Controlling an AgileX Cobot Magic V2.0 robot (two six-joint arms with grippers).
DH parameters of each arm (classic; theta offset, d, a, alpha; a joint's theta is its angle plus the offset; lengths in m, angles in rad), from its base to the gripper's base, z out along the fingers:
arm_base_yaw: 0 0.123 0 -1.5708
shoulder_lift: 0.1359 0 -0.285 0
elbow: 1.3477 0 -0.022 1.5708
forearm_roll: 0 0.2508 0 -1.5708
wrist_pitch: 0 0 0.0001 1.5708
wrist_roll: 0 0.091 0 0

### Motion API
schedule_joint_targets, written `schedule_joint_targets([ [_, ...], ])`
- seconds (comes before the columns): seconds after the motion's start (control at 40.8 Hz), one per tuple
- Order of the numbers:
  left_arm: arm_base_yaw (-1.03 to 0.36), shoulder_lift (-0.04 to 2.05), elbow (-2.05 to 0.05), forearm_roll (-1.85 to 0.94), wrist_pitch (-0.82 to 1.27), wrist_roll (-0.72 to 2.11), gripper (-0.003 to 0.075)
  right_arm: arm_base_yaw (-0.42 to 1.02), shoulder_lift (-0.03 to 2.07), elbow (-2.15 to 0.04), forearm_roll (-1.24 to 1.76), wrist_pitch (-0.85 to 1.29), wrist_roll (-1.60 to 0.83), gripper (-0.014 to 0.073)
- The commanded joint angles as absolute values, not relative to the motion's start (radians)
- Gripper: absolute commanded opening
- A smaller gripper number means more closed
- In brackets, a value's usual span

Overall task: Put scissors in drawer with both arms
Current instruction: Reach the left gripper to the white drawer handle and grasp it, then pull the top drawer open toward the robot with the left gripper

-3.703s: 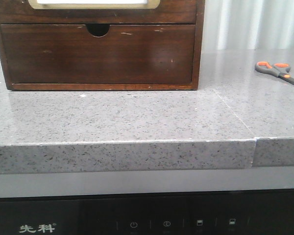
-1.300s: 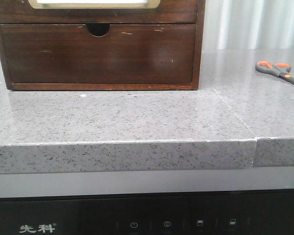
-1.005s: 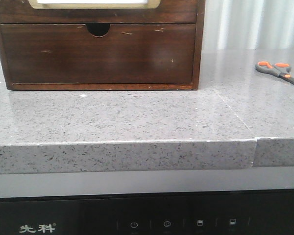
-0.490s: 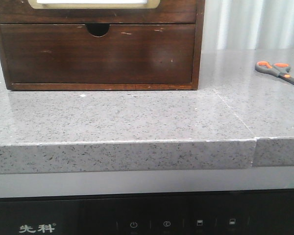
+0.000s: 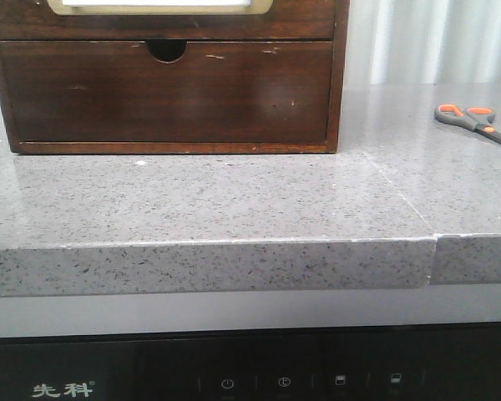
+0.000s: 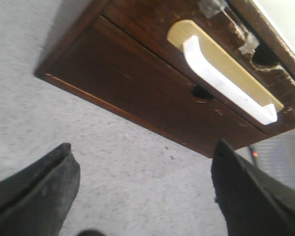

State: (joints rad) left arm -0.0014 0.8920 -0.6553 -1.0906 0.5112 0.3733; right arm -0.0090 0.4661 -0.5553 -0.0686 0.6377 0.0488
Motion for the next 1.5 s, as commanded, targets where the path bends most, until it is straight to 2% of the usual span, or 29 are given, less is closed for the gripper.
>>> schedule_joint_targets([
  [0.0,-0.01,0.94,-0.688,-1.328,0.511,0.547,0.0545,-0.007,0.48,-0.588,-0.081,0.571,0.047,0.0555],
  [0.49,-0.01,1.164,-0.69,-1.861,0.768,0.997,0.0545,-0.007,0.48,-0.588,-0.081,0.571,0.047,0.0555],
  [0.76,-0.01,1.308,-0.806,-1.861,0.896,0.997,0.0545,-0.007,0.48,-0.588,-0.081,0.571,0.047,0.0555],
  [1.202,-0.01,1.502,-0.999,-1.861,0.904,0.989,0.0544,-0.007,0.48,-0.588,-0.081,0.571,0.047,0.0555],
  [1.324,-0.01,1.524,-1.015,-1.861,0.908,0.989,0.0478,-0.007,0.48,-0.588,-0.081,0.571,0.047,0.0555],
  [1.471,-0.01,1.529,-1.017,-1.861,0.921,0.989,0.0303,-0.007,0.48,-0.588,-0.081,0.573,0.047,0.0555],
])
